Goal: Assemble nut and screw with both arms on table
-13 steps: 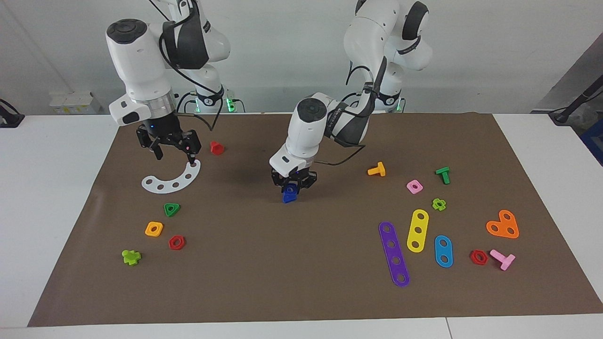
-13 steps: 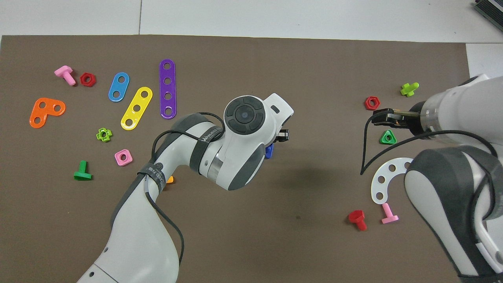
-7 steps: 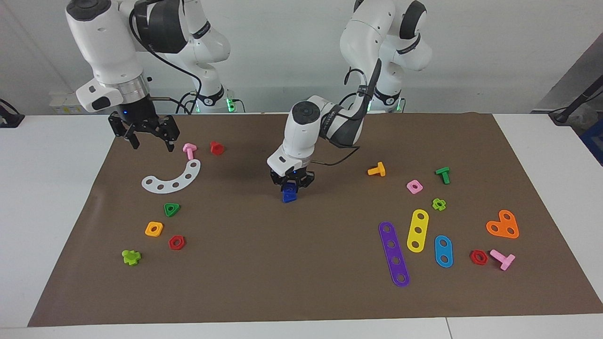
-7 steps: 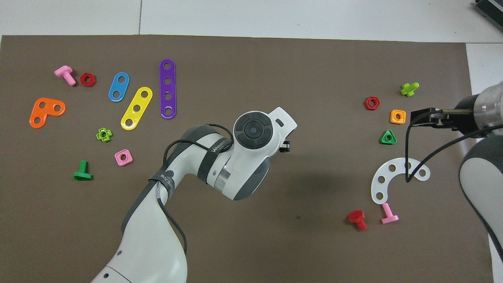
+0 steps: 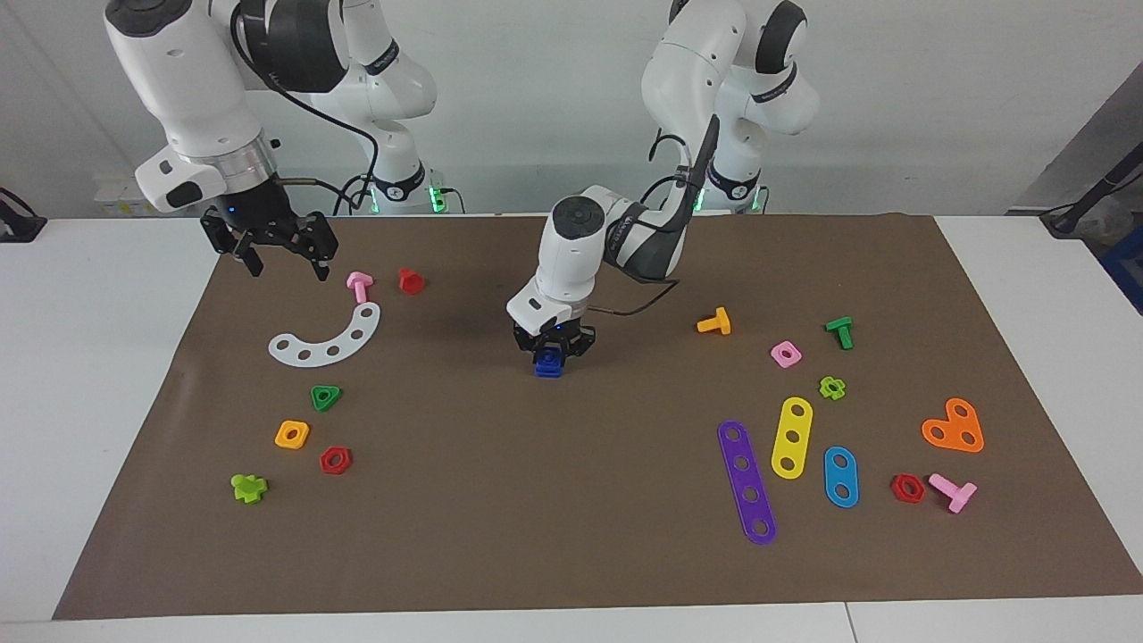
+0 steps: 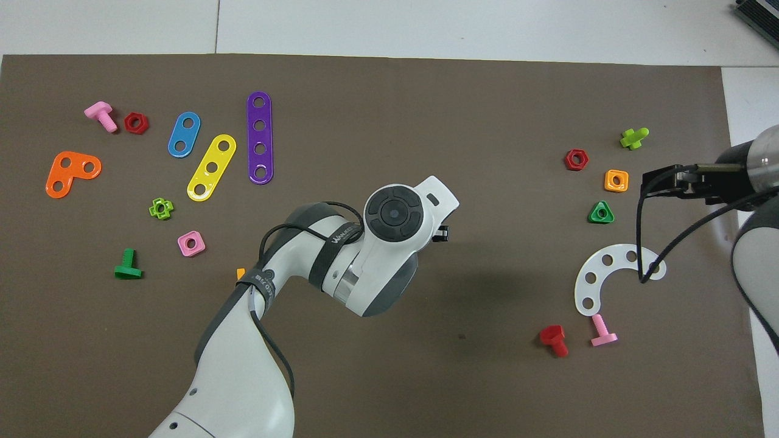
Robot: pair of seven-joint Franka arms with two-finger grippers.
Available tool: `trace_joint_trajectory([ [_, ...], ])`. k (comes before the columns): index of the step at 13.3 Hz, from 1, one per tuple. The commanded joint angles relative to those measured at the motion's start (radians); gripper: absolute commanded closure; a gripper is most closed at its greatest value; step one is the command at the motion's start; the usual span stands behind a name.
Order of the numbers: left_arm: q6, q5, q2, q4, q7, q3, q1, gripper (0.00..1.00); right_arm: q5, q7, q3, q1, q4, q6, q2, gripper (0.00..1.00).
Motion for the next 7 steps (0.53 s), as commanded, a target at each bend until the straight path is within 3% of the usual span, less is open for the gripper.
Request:
trace_joint_trajectory([
  [1,0.002,0.036,-0.019,0.015,-0.013,0.018,-0.004,0.0,0.023,-0.039,0.009,-0.015,-0.006,-0.017,-0.001,0.03],
  [3,-0.082,0.046,-0.014,0.078,-0.012,0.044,-0.001,0.0,0.025,-0.072,0.009,-0.015,-0.014,-0.017,-0.007,0.03],
  [5,-0.253,0.046,-0.025,0.174,-0.002,0.133,0.004,0.0,0.025,-0.071,0.009,-0.015,-0.019,-0.017,-0.008,0.03],
  [7,-0.372,0.052,-0.089,0.21,0.01,0.196,0.066,0.0,0.025,-0.065,0.009,-0.013,-0.017,-0.016,-0.008,0.03],
])
